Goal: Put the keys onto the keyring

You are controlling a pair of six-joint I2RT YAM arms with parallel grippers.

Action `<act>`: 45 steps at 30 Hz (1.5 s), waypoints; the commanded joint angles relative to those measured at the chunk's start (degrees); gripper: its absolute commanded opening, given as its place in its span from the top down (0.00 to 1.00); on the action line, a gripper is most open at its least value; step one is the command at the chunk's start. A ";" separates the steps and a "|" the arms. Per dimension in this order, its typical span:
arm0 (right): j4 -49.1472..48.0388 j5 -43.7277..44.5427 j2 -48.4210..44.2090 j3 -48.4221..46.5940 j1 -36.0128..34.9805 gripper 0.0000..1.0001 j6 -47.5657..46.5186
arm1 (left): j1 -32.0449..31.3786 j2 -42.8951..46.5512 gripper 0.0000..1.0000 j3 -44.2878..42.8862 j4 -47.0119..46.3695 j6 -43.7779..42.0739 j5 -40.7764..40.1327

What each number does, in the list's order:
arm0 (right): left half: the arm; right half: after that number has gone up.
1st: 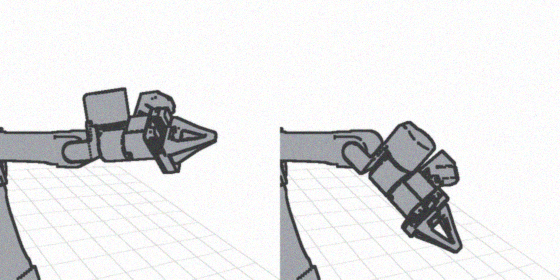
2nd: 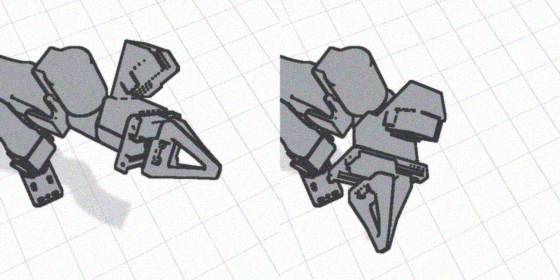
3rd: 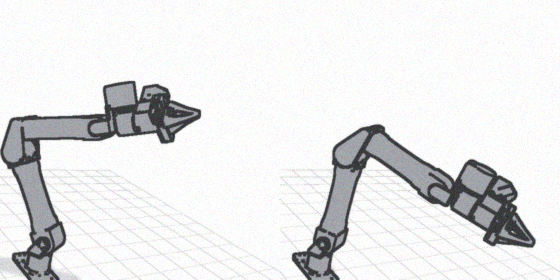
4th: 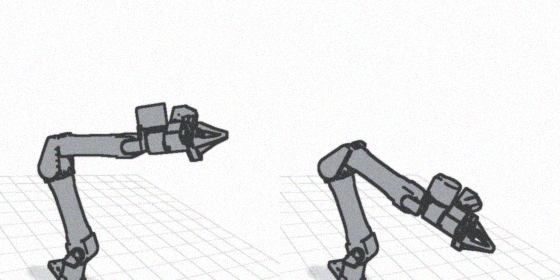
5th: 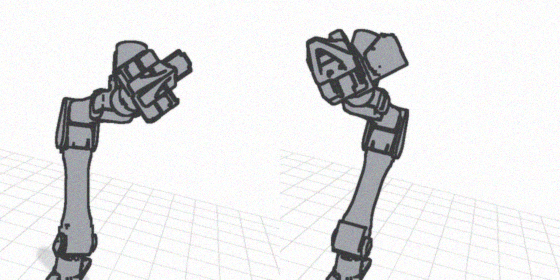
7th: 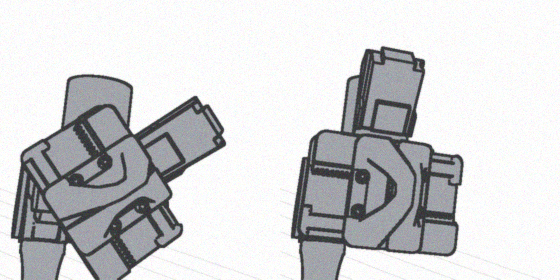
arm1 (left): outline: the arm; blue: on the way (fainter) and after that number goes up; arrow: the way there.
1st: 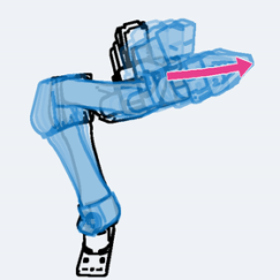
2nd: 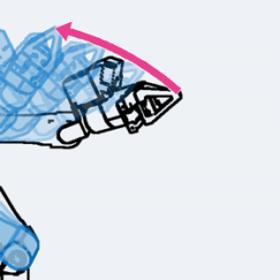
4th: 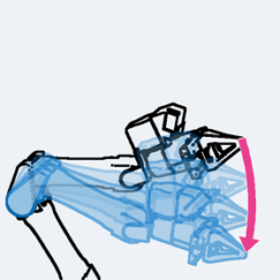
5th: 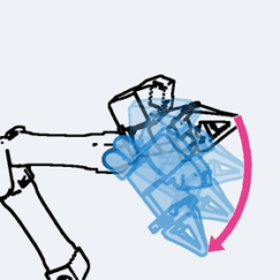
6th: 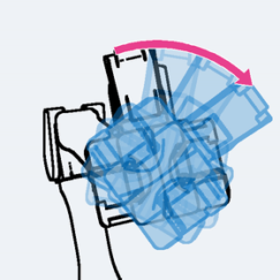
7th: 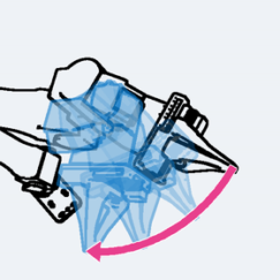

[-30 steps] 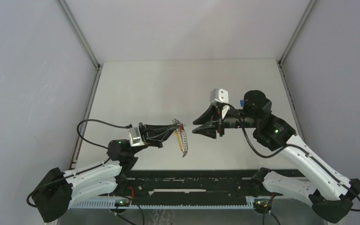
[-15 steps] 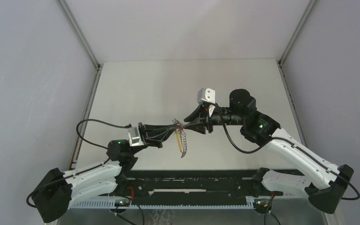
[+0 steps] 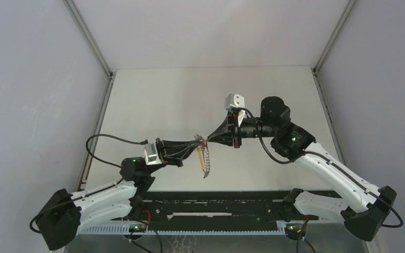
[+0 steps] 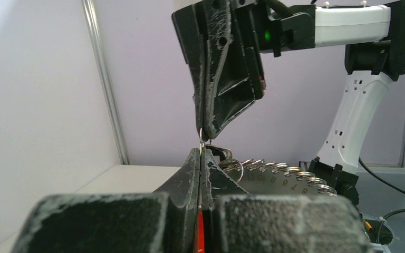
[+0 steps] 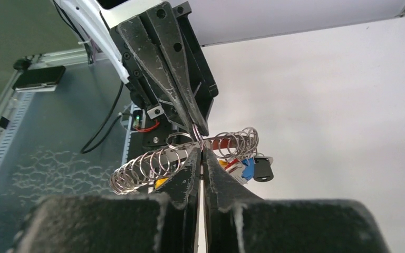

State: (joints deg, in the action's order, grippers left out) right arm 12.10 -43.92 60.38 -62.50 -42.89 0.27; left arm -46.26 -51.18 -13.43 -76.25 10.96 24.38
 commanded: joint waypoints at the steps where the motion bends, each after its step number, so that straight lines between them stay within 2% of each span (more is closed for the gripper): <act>1: -3.11 -5.72 1.06 -1.41 3.24 1.00 7.83 | -0.23 1.07 1.00 -0.62 -5.48 -0.64 0.51; 9: 1.06 -10.29 6.23 -5.68 4.33 1.00 14.21 | -0.23 1.91 1.00 -1.03 -5.58 -0.98 1.89; 16: -0.46 -14.32 9.80 -6.37 4.40 1.00 18.22 | -0.41 2.05 1.00 -0.72 -6.32 -1.18 2.25; 23: 4.64 -16.58 12.65 -9.22 3.30 1.00 16.88 | -0.66 2.06 1.00 -0.63 -6.55 -1.61 2.13; 33: 17.49 -11.47 15.50 -16.35 -0.55 1.00 8.28 | -1.11 2.25 1.00 -0.11 -6.68 -2.42 0.95; 39: 27.45 -3.20 17.01 -20.99 -3.91 1.00 3.29 | -1.35 2.44 1.00 0.53 -6.63 -3.10 -1.45; 45: 31.56 2.93 16.69 -23.47 -5.57 1.00 2.11 | -1.51 2.63 1.00 1.21 -6.64 -3.73 -3.57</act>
State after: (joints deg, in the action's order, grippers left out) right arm 38.85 -45.63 76.88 -83.64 -46.28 4.62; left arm -47.35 -49.08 -13.13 -79.29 9.41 24.97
